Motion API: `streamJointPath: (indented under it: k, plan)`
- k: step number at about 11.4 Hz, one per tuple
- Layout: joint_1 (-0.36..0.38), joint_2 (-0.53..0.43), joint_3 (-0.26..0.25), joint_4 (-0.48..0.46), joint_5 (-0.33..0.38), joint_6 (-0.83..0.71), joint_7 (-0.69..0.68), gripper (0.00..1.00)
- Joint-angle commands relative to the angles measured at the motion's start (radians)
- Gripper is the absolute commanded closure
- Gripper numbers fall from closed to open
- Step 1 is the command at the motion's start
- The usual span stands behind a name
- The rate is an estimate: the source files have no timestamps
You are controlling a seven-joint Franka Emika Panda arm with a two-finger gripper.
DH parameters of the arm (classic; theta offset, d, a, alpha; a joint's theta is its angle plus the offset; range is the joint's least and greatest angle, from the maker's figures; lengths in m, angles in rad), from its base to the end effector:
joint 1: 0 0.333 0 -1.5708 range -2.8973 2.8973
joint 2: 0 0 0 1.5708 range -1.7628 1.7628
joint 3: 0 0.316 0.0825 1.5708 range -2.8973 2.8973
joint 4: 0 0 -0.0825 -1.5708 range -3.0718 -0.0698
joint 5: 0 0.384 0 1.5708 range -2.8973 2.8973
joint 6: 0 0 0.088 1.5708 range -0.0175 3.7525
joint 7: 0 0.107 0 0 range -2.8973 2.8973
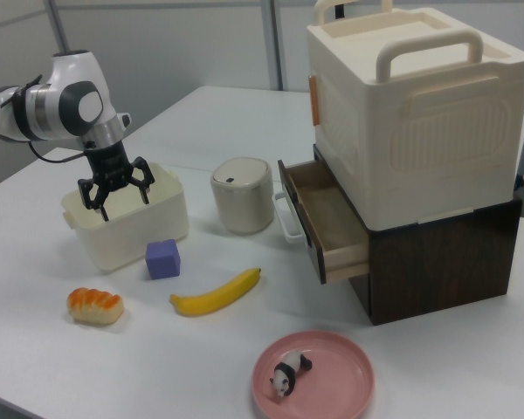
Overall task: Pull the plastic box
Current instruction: 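Drag the plastic box across the table toward the purple cube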
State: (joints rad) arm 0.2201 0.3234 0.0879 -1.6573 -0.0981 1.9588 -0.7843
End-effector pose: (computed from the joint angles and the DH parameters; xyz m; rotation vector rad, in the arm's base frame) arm 0.6224 0.1856 0.4210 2.6090 1.6468 -0.0532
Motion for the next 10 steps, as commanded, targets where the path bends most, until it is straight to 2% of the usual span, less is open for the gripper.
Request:
streamJointPath:
  k: [1,6,8,10]
  plan:
    - [0.002,-0.076,-0.013,-0.082,-0.057,-0.049,-0.015,0.0]
    - [0.002,-0.109,-0.011,-0.053,-0.043,-0.082,0.008,0.0]
    - [-0.001,-0.154,-0.008,-0.021,-0.01,-0.092,0.254,0.0]
    - [-0.048,-0.204,0.007,-0.021,0.021,-0.089,0.507,0.0]
